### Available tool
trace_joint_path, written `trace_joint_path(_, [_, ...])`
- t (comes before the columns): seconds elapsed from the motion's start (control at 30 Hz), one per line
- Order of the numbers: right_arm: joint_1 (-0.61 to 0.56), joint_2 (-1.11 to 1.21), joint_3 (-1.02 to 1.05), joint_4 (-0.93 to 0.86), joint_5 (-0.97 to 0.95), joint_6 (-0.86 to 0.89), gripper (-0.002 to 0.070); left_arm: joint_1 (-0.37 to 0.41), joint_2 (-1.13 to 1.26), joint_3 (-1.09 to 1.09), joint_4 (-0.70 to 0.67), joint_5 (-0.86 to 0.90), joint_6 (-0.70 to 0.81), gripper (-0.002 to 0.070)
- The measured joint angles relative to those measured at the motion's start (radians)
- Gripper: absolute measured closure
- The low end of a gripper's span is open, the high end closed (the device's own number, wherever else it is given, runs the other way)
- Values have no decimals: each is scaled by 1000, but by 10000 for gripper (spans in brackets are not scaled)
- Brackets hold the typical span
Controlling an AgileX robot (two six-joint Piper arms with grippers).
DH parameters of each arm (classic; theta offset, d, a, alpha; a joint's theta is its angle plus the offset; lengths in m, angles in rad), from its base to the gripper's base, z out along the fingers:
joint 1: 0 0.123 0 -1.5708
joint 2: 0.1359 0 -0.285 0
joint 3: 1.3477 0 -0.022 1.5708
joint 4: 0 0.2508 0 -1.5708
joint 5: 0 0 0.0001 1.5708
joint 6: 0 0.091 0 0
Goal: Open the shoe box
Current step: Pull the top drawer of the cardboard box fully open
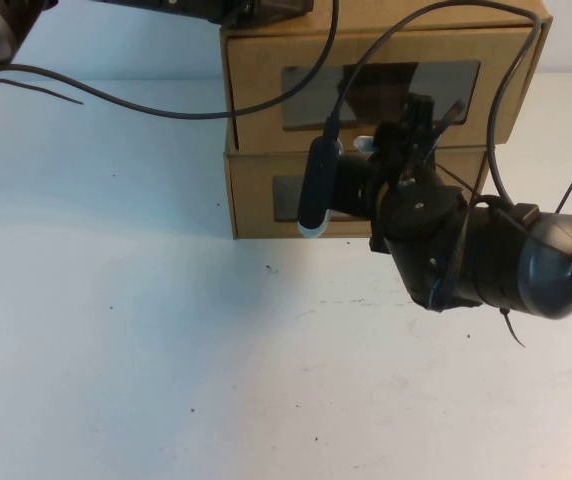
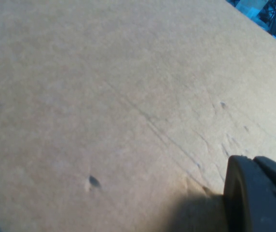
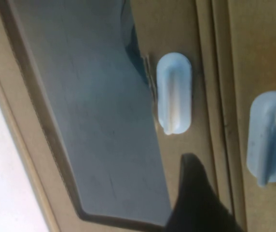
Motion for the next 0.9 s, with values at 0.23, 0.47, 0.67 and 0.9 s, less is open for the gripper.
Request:
trace_joint_path(0.23, [0,0,0,0,-15,0,327,2,0,0,0,0,2,680])
trace_joint_path(0.47, [-2,0,0,-8,-19,0,405,2,0,0,-2,0,2,680])
trace_joint_path(0.67, [-5,0,-2,-14,-21,0,455,2,0,0,-2,0,2,680])
trace_joint_path(0.9, [-7,0,-2,-18,-22,14,479,2,0,0,-2,0,3,680])
